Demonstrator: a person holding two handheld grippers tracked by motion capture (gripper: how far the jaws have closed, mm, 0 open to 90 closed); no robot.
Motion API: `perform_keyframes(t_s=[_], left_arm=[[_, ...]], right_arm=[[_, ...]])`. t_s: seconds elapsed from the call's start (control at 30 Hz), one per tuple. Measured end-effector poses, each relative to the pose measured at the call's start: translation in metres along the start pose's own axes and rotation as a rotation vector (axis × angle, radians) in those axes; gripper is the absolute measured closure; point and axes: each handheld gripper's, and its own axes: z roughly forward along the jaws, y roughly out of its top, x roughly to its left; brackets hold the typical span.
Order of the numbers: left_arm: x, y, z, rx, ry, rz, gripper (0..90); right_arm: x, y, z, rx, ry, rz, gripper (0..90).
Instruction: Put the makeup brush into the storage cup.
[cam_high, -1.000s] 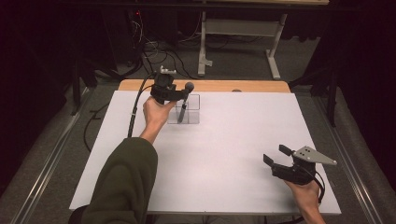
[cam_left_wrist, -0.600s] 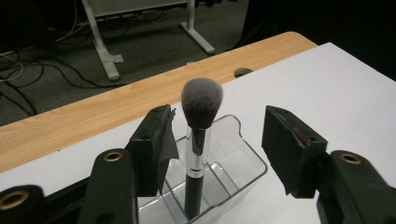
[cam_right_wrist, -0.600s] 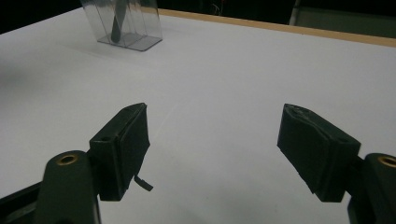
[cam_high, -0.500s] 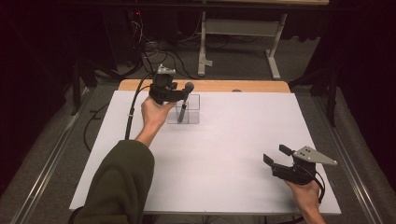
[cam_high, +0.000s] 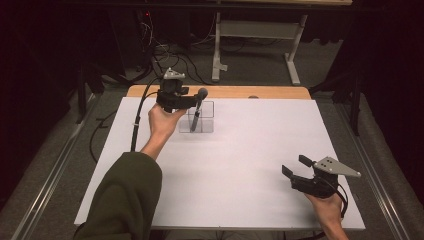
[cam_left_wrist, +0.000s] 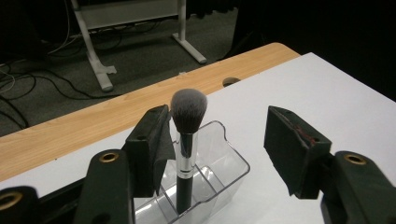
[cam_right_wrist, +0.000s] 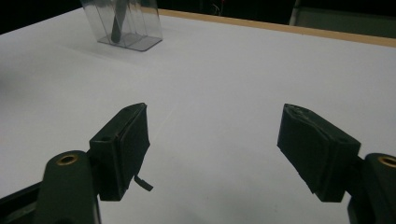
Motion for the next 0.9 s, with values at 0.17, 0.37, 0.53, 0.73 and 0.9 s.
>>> perform_keyframes(t_s=[0.17, 0.37, 0.53, 0.73, 0.9], left_arm=[[-0.001, -0.001, -0.007, -0.015, -0.006, 0.001, 40.5], [-0.001, 0.0, -0.015, -0.016, -0.009, 0.008, 39.6], [-0.003, 0.001, -0.024, -0.029, -0.019, 0.011, 39.2], [-0.005, 0.0, -0.032, -0.037, -0.022, 0.025, 38.9], [-0.006, -0.002, -0.039, -0.044, -0.029, 0.027, 38.8]], right_arm=[[0.0, 0.0, 0.001, 0.002, 0.002, -0.004, 26.5], [0.0, 0.0, 0.0, -0.002, 0.001, -0.001, 26.5], [0.0, 0.0, 0.0, -0.006, 0.002, -0.002, 26.5], [0.0, 0.001, -0.001, -0.007, 0.004, 0.001, 26.5], [0.0, 0.001, -0.002, -0.009, 0.004, 0.0, 26.5]])
